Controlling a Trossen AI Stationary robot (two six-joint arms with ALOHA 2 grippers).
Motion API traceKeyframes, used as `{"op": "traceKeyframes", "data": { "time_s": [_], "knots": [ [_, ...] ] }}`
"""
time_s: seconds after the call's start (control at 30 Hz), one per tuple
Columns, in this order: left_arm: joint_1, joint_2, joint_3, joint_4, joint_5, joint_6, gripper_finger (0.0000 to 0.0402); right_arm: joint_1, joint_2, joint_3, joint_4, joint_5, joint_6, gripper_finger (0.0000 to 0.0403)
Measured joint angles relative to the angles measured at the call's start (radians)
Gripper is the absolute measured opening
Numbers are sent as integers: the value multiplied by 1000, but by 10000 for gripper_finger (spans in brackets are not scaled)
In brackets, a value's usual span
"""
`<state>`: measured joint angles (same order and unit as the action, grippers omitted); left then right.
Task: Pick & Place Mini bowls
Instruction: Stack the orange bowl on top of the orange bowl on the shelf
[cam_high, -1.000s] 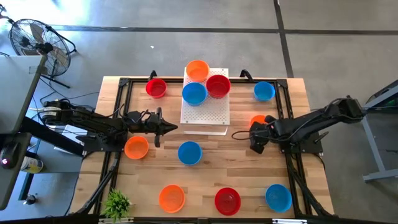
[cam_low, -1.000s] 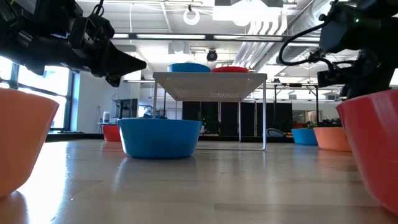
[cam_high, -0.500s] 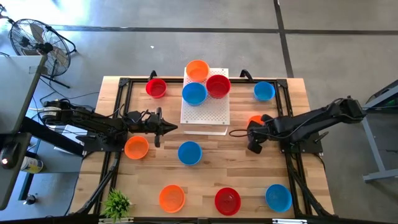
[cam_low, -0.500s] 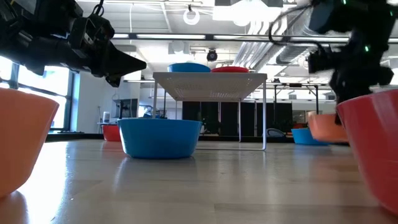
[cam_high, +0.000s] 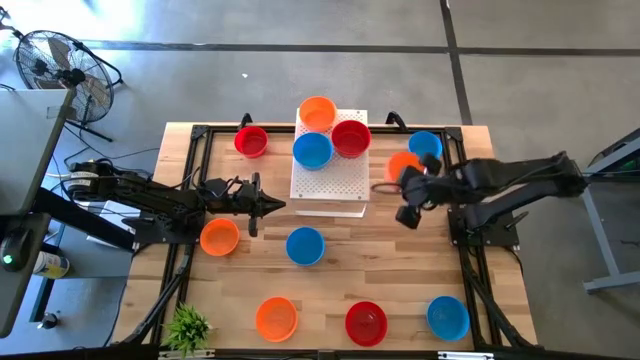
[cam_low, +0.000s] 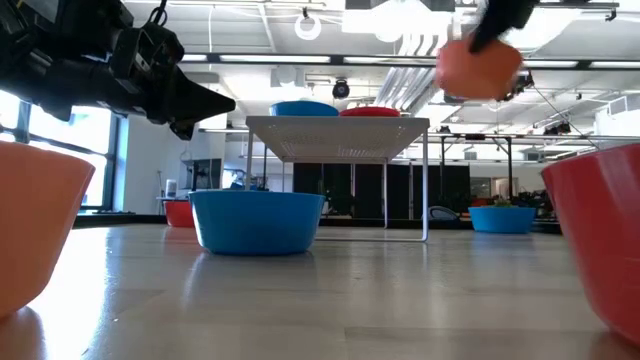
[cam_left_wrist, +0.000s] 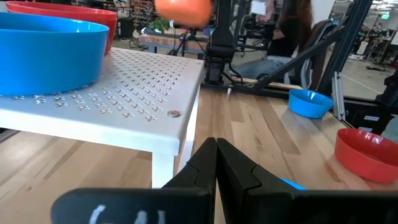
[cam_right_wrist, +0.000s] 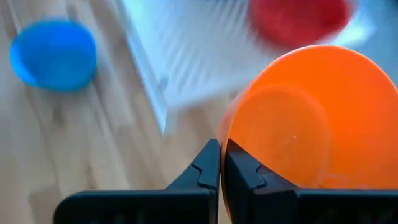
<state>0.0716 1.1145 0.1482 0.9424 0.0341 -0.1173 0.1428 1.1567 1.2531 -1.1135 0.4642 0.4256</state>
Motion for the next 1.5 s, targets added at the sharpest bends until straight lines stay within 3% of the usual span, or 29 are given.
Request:
{"op": "traceKeyframes", "data": {
  "time_s": [0.17,0.4,0.67,0.93,1.5],
  "knots": [
    [0,0,0,0,0,0,1,-109,82,154,62,13,-229,2],
    [0,0,0,0,0,0,1,-328,335,398,168,-172,-639,1],
    [0,0,0,-3,0,5,1,-474,638,709,189,-311,-933,1],
    [0,0,0,-12,0,8,1,-548,807,836,153,-363,-1053,2],
    [0,0,0,-13,0,8,1,-615,883,837,197,-420,-1110,2]
  ]
}}
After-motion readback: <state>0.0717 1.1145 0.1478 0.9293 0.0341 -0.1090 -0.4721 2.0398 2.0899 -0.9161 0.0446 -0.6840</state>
